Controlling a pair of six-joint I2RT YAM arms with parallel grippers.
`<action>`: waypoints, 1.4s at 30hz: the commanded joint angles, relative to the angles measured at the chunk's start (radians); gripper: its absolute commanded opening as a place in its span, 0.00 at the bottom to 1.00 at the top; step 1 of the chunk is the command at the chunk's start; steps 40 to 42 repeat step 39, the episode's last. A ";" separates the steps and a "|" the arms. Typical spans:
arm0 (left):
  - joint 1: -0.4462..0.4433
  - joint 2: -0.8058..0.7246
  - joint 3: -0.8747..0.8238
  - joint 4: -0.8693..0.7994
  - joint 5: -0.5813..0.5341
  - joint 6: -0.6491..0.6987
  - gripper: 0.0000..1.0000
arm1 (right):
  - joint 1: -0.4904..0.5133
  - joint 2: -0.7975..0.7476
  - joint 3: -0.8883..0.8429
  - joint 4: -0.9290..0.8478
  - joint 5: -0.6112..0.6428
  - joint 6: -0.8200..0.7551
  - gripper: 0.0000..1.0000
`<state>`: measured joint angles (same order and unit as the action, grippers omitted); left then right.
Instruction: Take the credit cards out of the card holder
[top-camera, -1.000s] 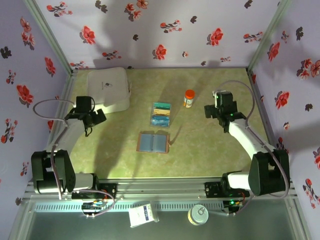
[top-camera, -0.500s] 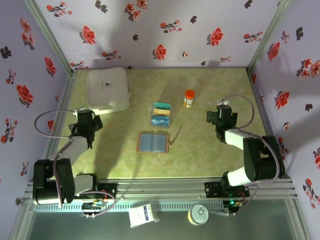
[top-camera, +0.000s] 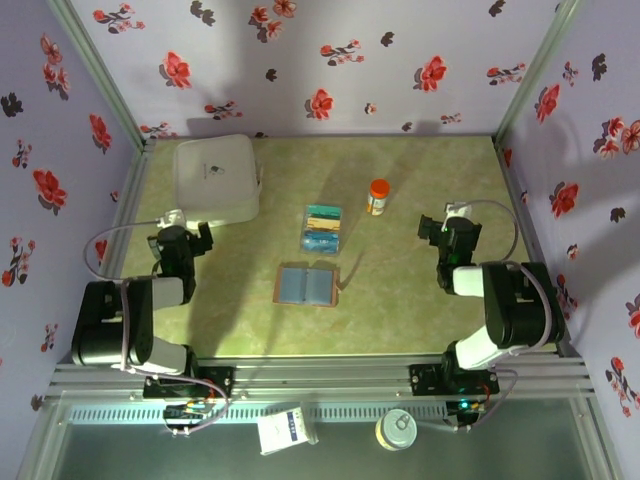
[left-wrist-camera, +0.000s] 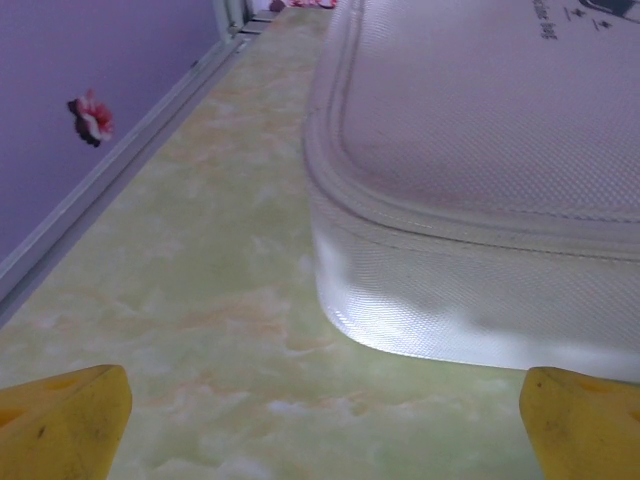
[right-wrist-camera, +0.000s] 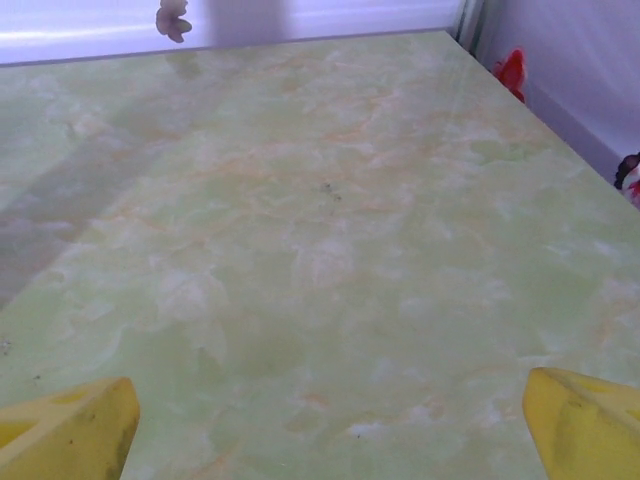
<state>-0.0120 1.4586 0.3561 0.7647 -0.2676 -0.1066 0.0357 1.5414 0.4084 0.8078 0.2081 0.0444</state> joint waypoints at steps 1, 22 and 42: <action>0.003 0.063 0.014 0.149 0.056 0.052 1.00 | -0.018 0.013 -0.008 0.048 -0.064 0.037 0.99; -0.002 0.085 0.035 0.130 0.090 0.068 1.00 | -0.020 0.016 -0.011 0.056 -0.064 0.035 0.99; -0.002 0.086 0.035 0.131 0.090 0.068 1.00 | -0.019 0.015 -0.012 0.059 -0.064 0.034 0.99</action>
